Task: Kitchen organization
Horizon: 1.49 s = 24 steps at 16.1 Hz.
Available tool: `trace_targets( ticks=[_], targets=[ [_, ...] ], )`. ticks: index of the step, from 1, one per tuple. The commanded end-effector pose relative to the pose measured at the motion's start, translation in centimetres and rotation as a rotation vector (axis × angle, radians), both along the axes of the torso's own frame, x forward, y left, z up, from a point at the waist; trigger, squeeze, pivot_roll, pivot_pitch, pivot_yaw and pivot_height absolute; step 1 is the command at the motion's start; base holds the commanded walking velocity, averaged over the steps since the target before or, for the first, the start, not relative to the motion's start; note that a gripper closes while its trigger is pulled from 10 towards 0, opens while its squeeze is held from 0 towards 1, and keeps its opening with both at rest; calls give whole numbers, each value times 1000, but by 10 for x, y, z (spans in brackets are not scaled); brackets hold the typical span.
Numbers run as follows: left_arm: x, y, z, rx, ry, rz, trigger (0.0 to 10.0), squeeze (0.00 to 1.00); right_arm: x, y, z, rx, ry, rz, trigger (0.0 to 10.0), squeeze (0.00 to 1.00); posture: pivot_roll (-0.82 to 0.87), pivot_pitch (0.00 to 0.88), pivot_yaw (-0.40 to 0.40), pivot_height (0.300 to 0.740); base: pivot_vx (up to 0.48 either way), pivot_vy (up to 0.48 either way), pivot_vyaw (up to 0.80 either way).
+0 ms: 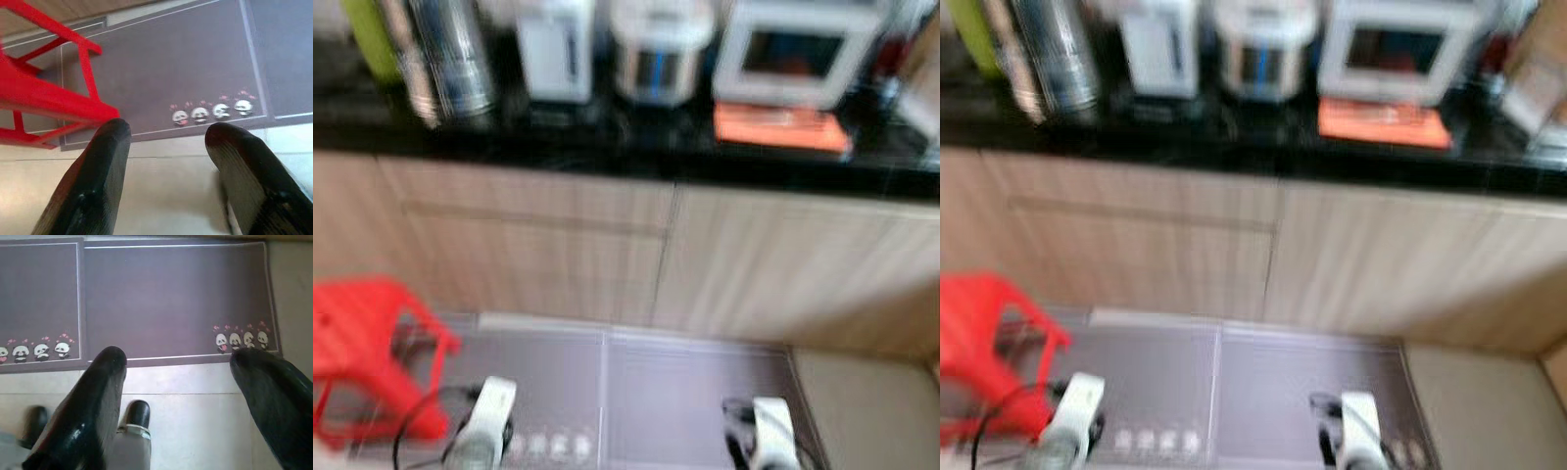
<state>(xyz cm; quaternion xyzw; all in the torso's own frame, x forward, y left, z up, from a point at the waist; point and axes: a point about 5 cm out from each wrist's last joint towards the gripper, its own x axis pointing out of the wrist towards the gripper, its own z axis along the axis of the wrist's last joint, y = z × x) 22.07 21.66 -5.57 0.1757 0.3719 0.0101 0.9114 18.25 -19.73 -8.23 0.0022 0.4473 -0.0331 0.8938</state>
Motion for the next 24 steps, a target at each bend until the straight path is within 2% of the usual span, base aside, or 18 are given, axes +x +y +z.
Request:
trace_targets(
  ticks=[1, 7, 24],
  targets=[
    [-6, 7, -2, 19, 25, 1, 10000, 0, 5, 6, 2, 14, -14, 5, 10000, 0, 109, 0, -52, 740, 0, 480, 0],
    [-4, 5, -2, 18, 20, -12, 10000, 0, 3, 5, 0, 5, 0, 8, 10000, 0, 104, 0, -47, 740, 0, 480, 0],
    [-4, 1, -2, 10, 15, -19, 10000, 0, 5, 5, 2, 9, -27, 1, 10000, 0, 102, 0, -53, 740, 0, 0, 0]
  ],
)
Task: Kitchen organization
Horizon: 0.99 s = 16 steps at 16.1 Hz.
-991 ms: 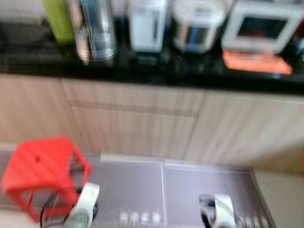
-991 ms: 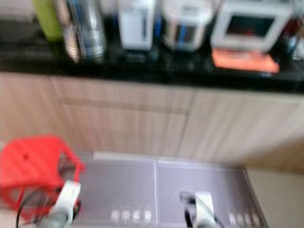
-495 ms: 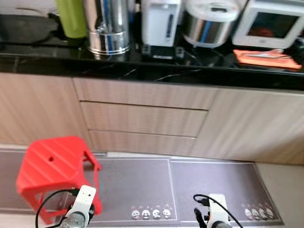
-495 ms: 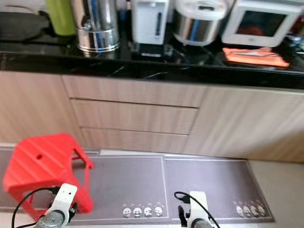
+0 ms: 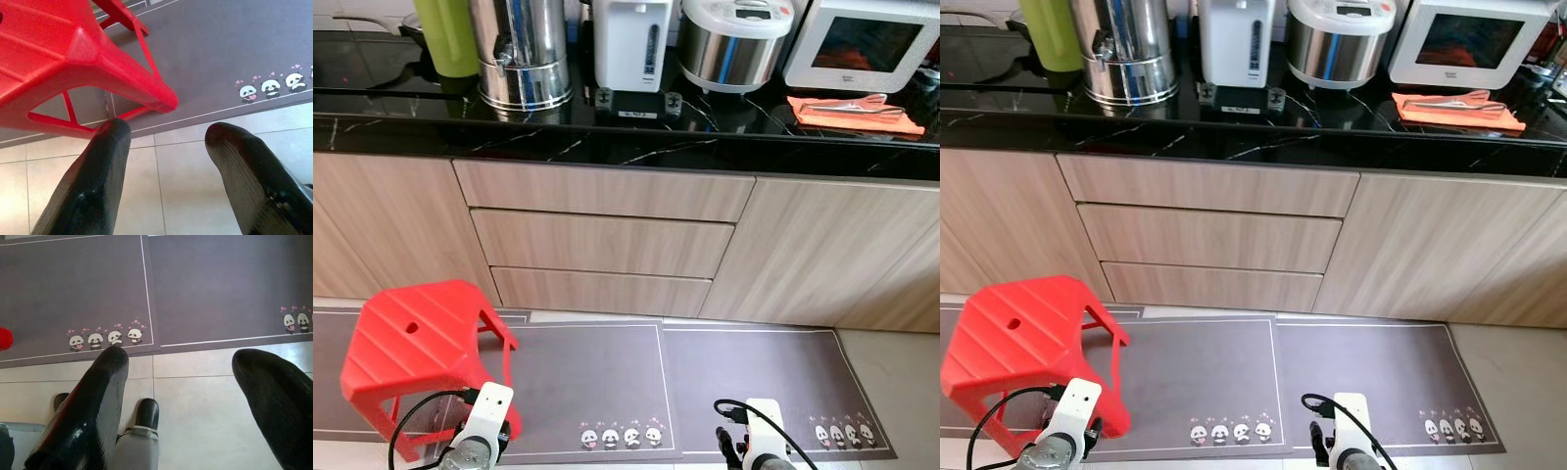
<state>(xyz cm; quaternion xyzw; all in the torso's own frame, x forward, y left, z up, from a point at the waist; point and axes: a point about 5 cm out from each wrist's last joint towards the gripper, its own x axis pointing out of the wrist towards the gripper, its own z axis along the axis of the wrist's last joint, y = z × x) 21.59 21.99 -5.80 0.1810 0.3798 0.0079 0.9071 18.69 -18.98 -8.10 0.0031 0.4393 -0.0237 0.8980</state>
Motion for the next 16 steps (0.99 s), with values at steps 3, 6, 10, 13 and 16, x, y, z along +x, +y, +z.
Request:
trace_targets(
  ticks=[3, 6, 10, 13, 16],
  targets=[
    [1, -3, 0, 1, -2, -17, 10000, 0, -1, -3, 0, -9, 7, -3, 10000, 0, 97, 0, -51, 740, 0, 0, 0],
    [1, -3, 0, 1, -2, -17, 10000, 0, -1, -3, 0, -9, 7, -3, 10000, 0, 97, 0, -51, 740, 0, 0, 0],
    [1, -3, 0, 1, -2, -17, 10000, 0, -1, -3, 0, -9, 7, -3, 10000, 0, 97, 0, -51, 740, 0, 0, 0],
    [1, -3, 0, 1, -2, -17, 10000, 0, -1, -3, 0, -9, 7, -3, 10000, 0, 97, 0, -51, 740, 0, 0, 0],
    [1, -3, 0, 1, -2, -17, 10000, 0, -1, -3, 0, -9, 7, -3, 10000, 0, 97, 0, -51, 740, 0, 0, 0]
  ],
)
